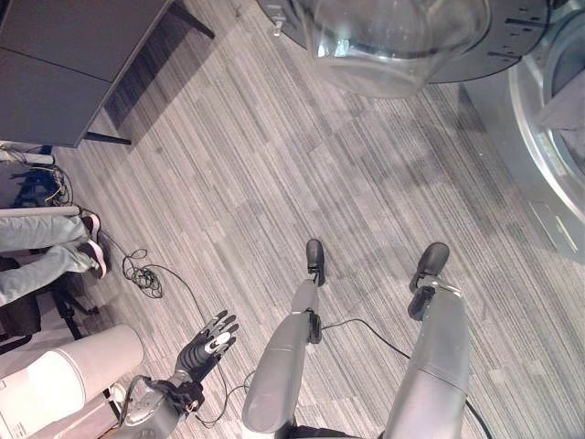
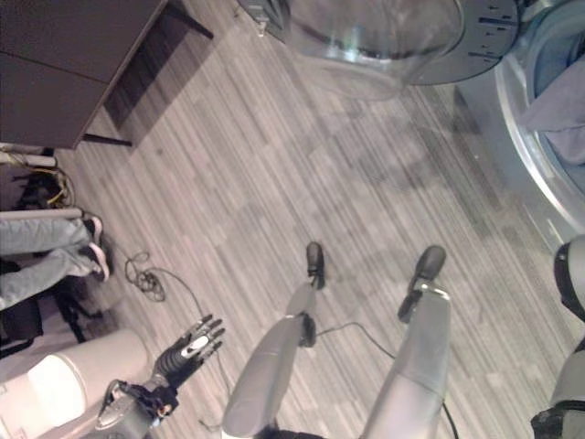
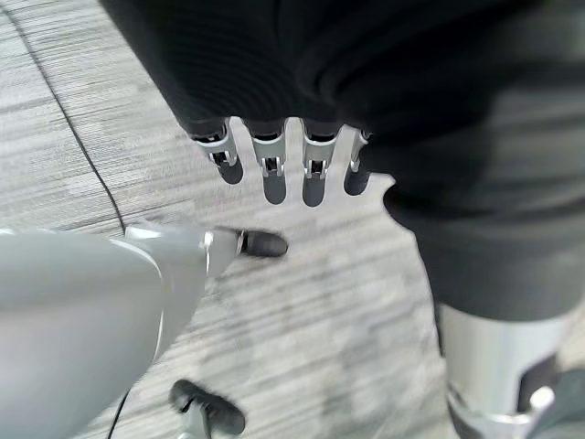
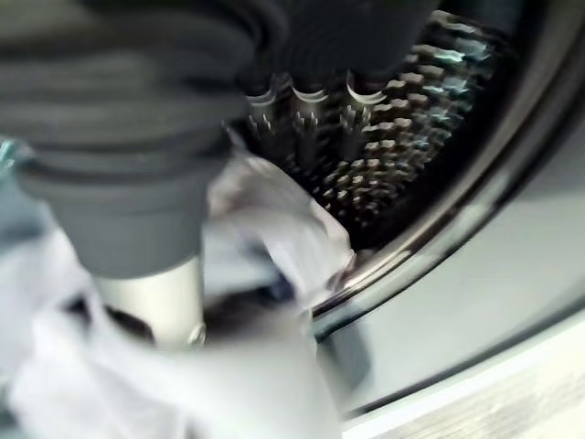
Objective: Grab the laundry basket,head to the washer,open it,put in the laundry and shut it.
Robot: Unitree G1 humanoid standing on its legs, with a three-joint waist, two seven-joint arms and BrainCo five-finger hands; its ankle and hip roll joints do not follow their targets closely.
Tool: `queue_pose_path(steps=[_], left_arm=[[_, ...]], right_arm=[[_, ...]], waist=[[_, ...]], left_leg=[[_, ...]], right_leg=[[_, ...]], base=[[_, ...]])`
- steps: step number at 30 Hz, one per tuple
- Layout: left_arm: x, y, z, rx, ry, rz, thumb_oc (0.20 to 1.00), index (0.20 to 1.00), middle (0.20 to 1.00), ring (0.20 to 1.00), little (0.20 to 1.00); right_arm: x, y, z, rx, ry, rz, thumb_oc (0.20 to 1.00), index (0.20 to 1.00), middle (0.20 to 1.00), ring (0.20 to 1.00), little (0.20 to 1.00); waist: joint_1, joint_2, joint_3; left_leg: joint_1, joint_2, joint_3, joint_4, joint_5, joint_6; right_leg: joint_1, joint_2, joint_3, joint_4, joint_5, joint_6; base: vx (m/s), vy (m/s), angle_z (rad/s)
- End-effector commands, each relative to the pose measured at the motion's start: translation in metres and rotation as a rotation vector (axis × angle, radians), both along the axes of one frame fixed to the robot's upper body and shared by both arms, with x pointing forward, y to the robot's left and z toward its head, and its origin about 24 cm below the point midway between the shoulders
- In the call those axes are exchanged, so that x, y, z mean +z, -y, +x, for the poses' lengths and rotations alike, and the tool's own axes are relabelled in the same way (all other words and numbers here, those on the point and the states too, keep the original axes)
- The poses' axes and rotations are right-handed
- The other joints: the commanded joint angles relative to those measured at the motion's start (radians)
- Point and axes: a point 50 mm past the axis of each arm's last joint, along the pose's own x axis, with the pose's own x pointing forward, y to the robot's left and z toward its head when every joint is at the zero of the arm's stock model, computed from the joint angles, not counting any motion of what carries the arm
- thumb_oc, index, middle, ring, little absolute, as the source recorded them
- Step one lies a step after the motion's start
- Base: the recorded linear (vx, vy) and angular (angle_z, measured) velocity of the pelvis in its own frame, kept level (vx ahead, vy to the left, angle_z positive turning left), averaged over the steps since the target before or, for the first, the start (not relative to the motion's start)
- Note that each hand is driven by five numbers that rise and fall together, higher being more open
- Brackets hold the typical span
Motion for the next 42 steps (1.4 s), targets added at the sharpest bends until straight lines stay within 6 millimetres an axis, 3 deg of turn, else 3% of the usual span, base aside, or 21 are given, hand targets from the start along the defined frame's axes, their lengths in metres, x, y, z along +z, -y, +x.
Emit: queue_pose_path(steps=[1, 4, 7, 10, 11, 17, 20, 22, 26, 30, 33, 34, 35, 39, 41, 42], left_arm=[[-0.015, 0.007, -0.01, -0.029, -0.078, -0.011, 1.0, 1.0, 1.0, 1.0, 1.0], [-0.015, 0.018, -0.003, -0.054, -0.057, 0.0, 1.0, 1.0, 1.0, 1.0, 1.0], [-0.012, 0.021, 0.004, -0.052, -0.029, -0.007, 1.0, 1.0, 1.0, 1.0, 1.0], [-0.007, 0.027, 0.009, -0.063, 0.004, -0.024, 1.0, 1.0, 1.0, 1.0, 1.0], [-0.007, 0.026, 0.009, -0.063, 0.004, -0.023, 1.0, 1.0, 1.0, 1.0, 1.0], [-0.005, 0.027, 0.013, -0.08, 0.019, -0.019, 1.0, 1.0, 1.0, 1.0, 1.0], [-0.006, 0.023, 0.015, -0.064, 0.015, -0.006, 1.0, 1.0, 1.0, 1.0, 1.0], [-0.006, 0.015, 0.014, -0.021, -0.005, 0.008, 1.0, 1.0, 1.0, 1.0, 1.0], [-0.009, 0.008, 0.007, 0.043, -0.056, 0.002, 1.0, 1.0, 1.0, 1.0, 1.0], [-0.011, 0.005, 0.003, 0.07, -0.076, -0.007, 1.0, 1.0, 1.0, 1.0, 1.0], [-0.012, 0.005, -0.004, 0.128, -0.082, -0.043, 1.0, 1.0, 1.0, 1.0, 1.0], [-0.012, 0.005, -0.005, 0.129, -0.082, -0.044, 1.0, 1.0, 1.0, 1.0, 1.0], [-0.013, 0.007, -0.005, 0.149, -0.065, -0.055, 1.0, 1.0, 1.0, 1.0, 1.0], [-0.009, 0.004, -0.002, 0.127, -0.036, -0.039, 1.0, 1.0, 1.0, 1.0, 1.0], [-0.008, 0.002, 0.0, 0.105, -0.022, -0.04, 1.0, 1.0, 1.0, 1.0, 1.0], [-0.008, 0.001, 0.001, 0.101, -0.018, -0.041, 1.0, 1.0, 1.0, 1.0, 1.0]], right_arm=[[0.051, 0.02, -0.041, -0.193, -0.149, -0.353, 1.0, 1.0, 1.0, 1.0, 1.0], [0.05, 0.021, -0.042, -0.28, -0.279, -0.565, 1.0, 1.0, 1.0, 1.0, 1.0], [0.048, 0.019, -0.038, -0.271, -0.228, -0.55, 1.0, 1.0, 1.0, 1.0, 1.0], [0.021, 0.025, -0.036, -0.273, -0.241, -0.496, 1.0, 1.0, 1.0, 1.0, 1.0], [0.021, 0.025, -0.036, -0.273, -0.241, -0.495, 1.0, 1.0, 1.0, 1.0, 1.0], [0.008, 0.025, -0.031, -0.207, 0.111, -0.21, 1.0, 1.0, 1.0, 1.0, 1.0], [0.005, 0.021, -0.025, -0.164, 0.242, -0.083, 1.0, 1.0, 1.0, 1.0, 1.0], [0.002, 0.015, -0.018, -0.14, 0.486, 0.113, 1.0, 1.0, 1.0, 1.0, 1.0], [-0.026, 0.022, -0.022, -0.233, 0.555, 0.262, 1.0, 1.0, 1.0, 1.0, 1.0], [-0.033, 0.023, -0.024, -0.267, 0.58, 0.293, 1.0, 1.0, 1.0, 1.0, 1.0], [-0.014, 0.014, -0.02, -0.301, 0.439, -0.065, 1.0, 1.0, 1.0, 1.0, 1.0], [-0.014, 0.013, -0.019, -0.301, 0.436, -0.068, 1.0, 1.0, 1.0, 1.0, 1.0], [0.011, 0.018, -0.037, -0.386, 0.383, -0.324, 1.0, 1.0, 1.0, 1.0, 1.0], [0.027, 0.032, -0.059, -0.476, 0.273, -0.412, 1.0, 1.0, 1.0, 1.0, 1.0], [0.025, 0.035, -0.057, -0.414, 0.115, -0.447, 1.0, 1.0, 1.0, 1.0, 1.0], [0.031, 0.03, -0.053, -0.399, 0.119, -0.474, 1.0, 1.0, 1.0, 1.0, 1.0]], waist=[[0.022, 0.024, 0.016], [0.023, 0.032, 0.027], [0.023, 0.037, 0.031], [0.029, 0.055, 0.036], [0.029, 0.055, 0.036], [0.031, 0.071, 0.042], [0.032, 0.063, 0.042], [0.014, 0.046, 0.053], [-0.007, 0.029, 0.065], [-0.015, 0.023, 0.069], [-0.015, 0.021, 0.069], [-0.016, 0.021, 0.069], [-0.016, 0.018, 0.069], [-0.007, 0.008, 0.066], [-0.003, 0.004, 0.067], [-0.003, -0.001, 0.066]], left_leg=[[0.04, 0.092, -0.01, 0.001, -0.126, -0.05], [0.048, 0.086, -0.013, 0.001, -0.124, -0.049], [0.051, 0.083, -0.015, 0.001, -0.126, -0.049], [0.059, 0.075, -0.018, 0.001, -0.129, -0.045], [0.059, 0.075, -0.018, 0.001, -0.129, -0.045], [0.069, 0.062, -0.017, 0.001, -0.137, -0.038], [0.07, 0.061, -0.015, 0.001, -0.142, -0.035], [0.07, 0.061, -0.013, 0.002, -0.149, -0.03], [0.06, 0.052, -0.014, 0.001, -0.154, -0.025], [0.052, 0.049, -0.012, 0.001, -0.156, -0.024], [0.039, 0.044, -0.012, 0.001, -0.154, -0.02], [0.038, 0.044, -0.012, 0.001, -0.154, -0.019], [0.03, 0.039, -0.017, 0.001, -0.153, -0.02], [0.027, 0.037, -0.023, 0.002, -0.15, -0.022], [0.022, 0.039, -0.022, 0.002, -0.147, -0.024], [0.021, 0.04, -0.021, 0.002, -0.146, -0.024]], right_leg=[[0.019, 0.084, -0.012, -0.122, -0.079, 0.036], [0.031, 0.076, -0.016, -0.13, -0.075, 0.038], [0.038, 0.073, -0.016, -0.133, -0.072, 0.04], [0.057, 0.067, -0.018, -0.148, -0.061, 0.046], [0.057, 0.067, -0.018, -0.148, -0.061, 0.046], [0.073, 0.054, -0.007, -0.159, -0.049, 0.057], [0.077, 0.053, -0.005, -0.166, -0.045, 0.059], [0.092, 0.058, -0.001, -0.197, -0.032, 0.064], [0.11, 0.061, 0.002, -0.239, -0.011, 0.072], [0.111, 0.059, 0.004, -0.251, -0.004, 0.073], [0.104, 0.058, 0.003, -0.26, 0.005, 0.075], [0.104, 0.058, 0.002, -0.26, 0.006, 0.075], [0.107, 0.057, -0.001, -0.269, 0.009, 0.077], [0.114, 0.053, -0.006, -0.279, 0.016, 0.078], [0.115, 0.052, -0.009, -0.283, 0.022, 0.078], [0.118, 0.051, -0.01, -0.29, 0.028, 0.079]], base=[[-0.02, 0.007, 0.06], [-0.02, 0.04, 0.0], [-0.01, 0.035, -0.06], [-0.02, 0.045, -0.02], [-0.02, 0.065, -0.03], [0.0, 0.06, 0.06], [0.0, 0.014, 0.01], [0.0, 0.055, -0.04], [-0.01, 0.07, -0.02], [0.0, 0.037, -0.02], [0.0, 0.013, 0.0], [0.0, 0.0, 0.0], [0.0, 0.0, 0.0], [-0.01, 0.006, 0.06], [-0.01, 0.01, 0.12], [0.0, 0.01, 0.1]])
